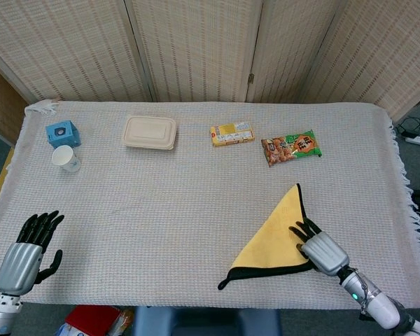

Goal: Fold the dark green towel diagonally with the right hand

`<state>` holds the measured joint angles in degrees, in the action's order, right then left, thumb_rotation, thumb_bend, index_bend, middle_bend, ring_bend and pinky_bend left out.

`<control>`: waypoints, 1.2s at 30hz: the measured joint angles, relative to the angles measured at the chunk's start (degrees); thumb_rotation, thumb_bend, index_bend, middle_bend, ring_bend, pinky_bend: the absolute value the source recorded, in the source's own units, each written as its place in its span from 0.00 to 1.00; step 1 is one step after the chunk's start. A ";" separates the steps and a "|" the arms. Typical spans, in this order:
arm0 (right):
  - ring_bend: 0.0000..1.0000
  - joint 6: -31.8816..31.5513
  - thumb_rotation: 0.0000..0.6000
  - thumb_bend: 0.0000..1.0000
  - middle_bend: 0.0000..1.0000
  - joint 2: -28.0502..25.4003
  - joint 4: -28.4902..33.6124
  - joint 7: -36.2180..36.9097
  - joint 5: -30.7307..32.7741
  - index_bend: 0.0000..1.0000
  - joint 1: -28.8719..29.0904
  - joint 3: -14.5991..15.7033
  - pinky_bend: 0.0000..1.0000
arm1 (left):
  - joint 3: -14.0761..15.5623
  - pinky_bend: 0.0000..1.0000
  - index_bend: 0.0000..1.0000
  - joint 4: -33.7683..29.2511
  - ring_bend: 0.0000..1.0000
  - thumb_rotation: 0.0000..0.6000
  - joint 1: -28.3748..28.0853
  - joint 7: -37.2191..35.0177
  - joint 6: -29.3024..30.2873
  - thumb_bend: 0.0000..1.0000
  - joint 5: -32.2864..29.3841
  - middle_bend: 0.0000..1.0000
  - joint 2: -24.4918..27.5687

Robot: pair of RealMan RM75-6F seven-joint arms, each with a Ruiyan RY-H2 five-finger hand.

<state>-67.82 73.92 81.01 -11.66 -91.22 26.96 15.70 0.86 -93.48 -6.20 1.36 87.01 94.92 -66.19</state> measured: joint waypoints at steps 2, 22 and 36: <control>0.06 0.16 1.00 0.43 0.14 0.32 -1.01 0.12 -0.04 0.63 -0.36 -0.39 0.00 | -0.02 0.00 0.00 0.01 0.00 1.00 -0.04 0.13 -0.12 0.58 -0.14 0.09 -0.07; 0.00 4.45 1.00 0.43 0.00 -5.98 4.66 2.47 -1.24 0.00 -2.18 -0.64 0.00 | -0.29 0.00 0.00 0.15 0.00 1.00 -0.33 0.45 -0.73 0.58 -1.22 0.09 -0.32; 0.00 -26.18 1.00 0.43 0.00 -14.96 15.16 9.07 0.98 0.00 -17.06 -5.18 0.00 | 0.30 0.00 0.00 -0.20 0.00 1.00 -0.81 3.46 -3.22 0.58 -2.13 0.09 -1.34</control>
